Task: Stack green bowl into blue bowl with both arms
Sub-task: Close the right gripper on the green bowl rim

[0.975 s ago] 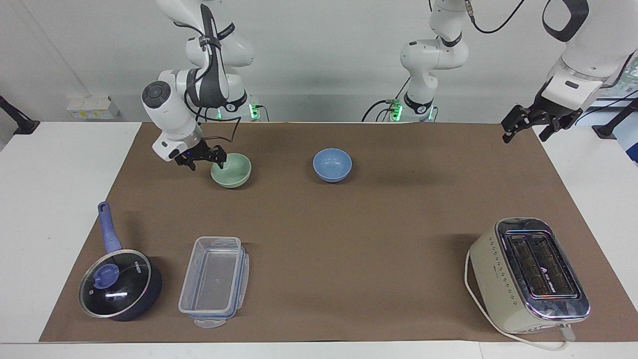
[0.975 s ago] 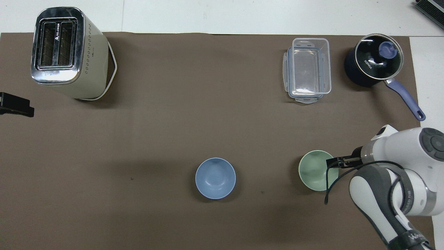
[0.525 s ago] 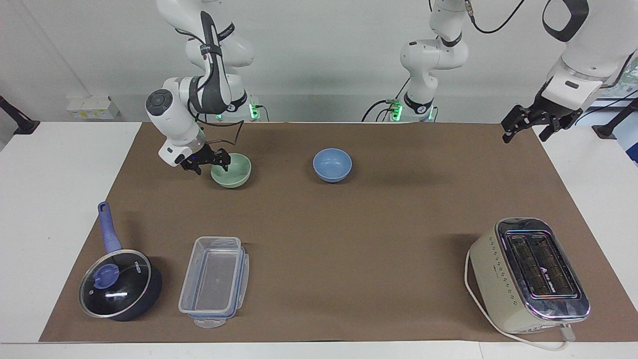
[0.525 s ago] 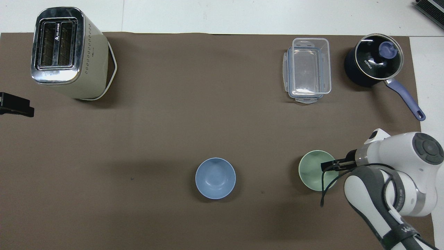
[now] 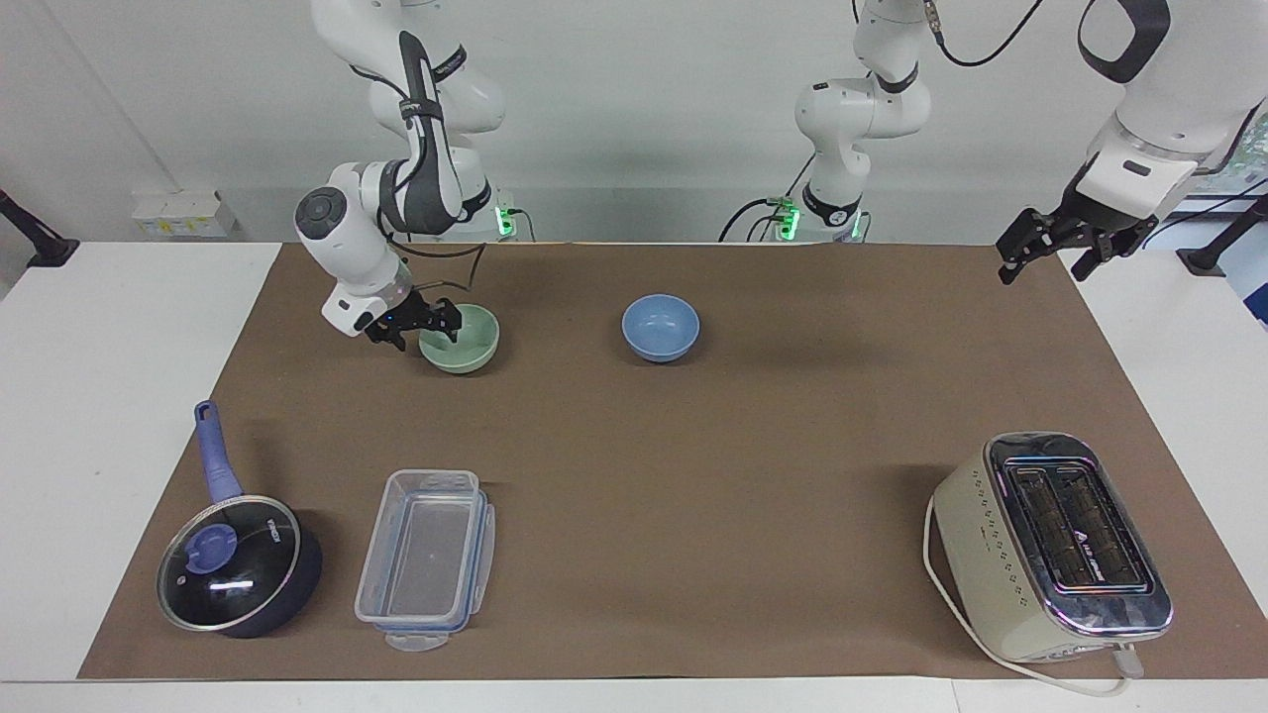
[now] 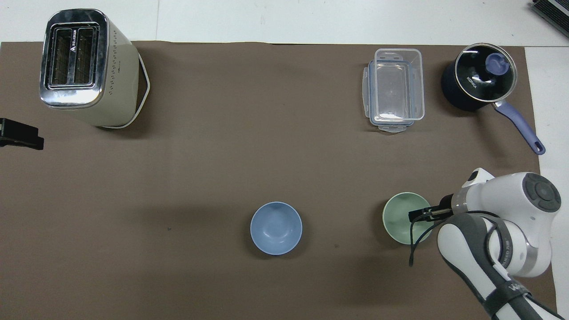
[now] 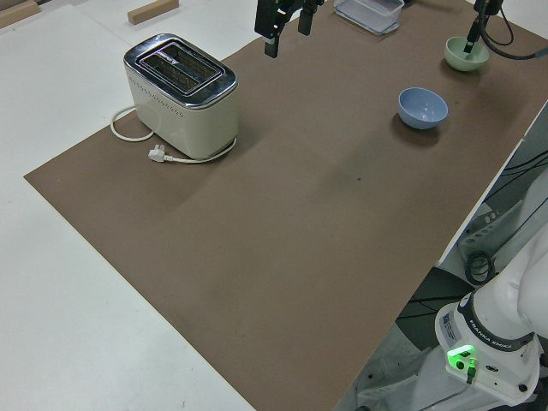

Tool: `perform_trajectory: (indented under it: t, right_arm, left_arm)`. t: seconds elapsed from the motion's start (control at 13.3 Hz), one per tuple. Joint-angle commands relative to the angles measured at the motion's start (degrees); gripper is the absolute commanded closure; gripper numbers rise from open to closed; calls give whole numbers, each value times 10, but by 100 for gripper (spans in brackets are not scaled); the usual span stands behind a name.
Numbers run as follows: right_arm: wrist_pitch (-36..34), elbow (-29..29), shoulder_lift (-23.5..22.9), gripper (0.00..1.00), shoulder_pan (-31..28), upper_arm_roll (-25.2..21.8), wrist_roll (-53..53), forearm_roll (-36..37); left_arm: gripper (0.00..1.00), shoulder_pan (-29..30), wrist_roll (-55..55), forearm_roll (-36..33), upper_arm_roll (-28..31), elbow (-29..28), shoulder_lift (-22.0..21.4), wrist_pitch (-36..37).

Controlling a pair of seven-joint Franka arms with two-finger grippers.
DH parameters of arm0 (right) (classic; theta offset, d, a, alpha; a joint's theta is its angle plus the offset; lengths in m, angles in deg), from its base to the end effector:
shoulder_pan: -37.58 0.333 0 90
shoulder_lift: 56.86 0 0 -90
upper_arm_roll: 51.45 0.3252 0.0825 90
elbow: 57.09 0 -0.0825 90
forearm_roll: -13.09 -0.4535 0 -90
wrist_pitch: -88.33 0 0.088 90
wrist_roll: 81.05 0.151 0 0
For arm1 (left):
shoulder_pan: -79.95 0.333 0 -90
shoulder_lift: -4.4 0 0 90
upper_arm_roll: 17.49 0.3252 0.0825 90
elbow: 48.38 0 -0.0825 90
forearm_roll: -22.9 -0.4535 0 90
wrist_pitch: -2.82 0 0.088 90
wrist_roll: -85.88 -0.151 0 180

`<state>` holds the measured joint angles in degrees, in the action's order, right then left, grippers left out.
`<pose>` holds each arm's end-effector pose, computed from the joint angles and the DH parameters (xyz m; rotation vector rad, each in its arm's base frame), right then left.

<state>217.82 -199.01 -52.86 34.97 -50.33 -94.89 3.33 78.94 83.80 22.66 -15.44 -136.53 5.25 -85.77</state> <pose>0.4904 -0.0027 0.2202 -2.9916 -0.1456 0.1939 0.6261 0.0119 0.5957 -3.1369 0.0283 0.0114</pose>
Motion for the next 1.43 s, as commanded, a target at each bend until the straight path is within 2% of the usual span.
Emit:
perform_trajectory:
  t: [0.0, 0.22, 0.45, 0.53, 0.6, 0.82, 0.97, 1.12, 1.2, 1.35]
  right_arm:
    - [13, -5, -2, 20, -13, 2, -44, -27]
    - [7, -2, -4, 55, -24, 1, -72, -53]
    - [0, 5, -1, 76, -25, 1, -73, -66]
    - [-2, 5, -2, 88, -25, 1, -73, -70]
    - [-8, 9, -2, 96, -25, 1, -73, -80]
    - [-29, 27, 0, 98, -24, 1, -73, -86]
    - [-29, 28, 0, 88, -22, 1, -70, -86]
    - [-30, 28, 1, 100, -22, 2, -71, -87]
    - [-33, 31, 11, 100, -15, 2, -68, -87]
    - [-84, 57, 20, 100, 0, 13, -44, -87]
  left_arm:
    - [0, 1, 6, -11, -1, 9, 2, 12]
    - [0, 1, 6, -11, -1, 9, 2, 11]
    - [0, 1, 6, -11, -1, 9, 2, 11]
    - [0, 1, 6, -11, -1, 9, 2, 11]
    - [0, 1, 6, -11, -1, 9, 2, 12]
    - [0, 1, 6, -11, -1, 9, 2, 12]
    - [0, 1, 6, -11, -1, 9, 2, 12]
    - [0, 1, 6, -11, -1, 9, 2, 12]
    - [0, 1, 6, -11, -1, 9, 2, 11]
    - [0, 1, 6, -11, -1, 9, 2, 12]
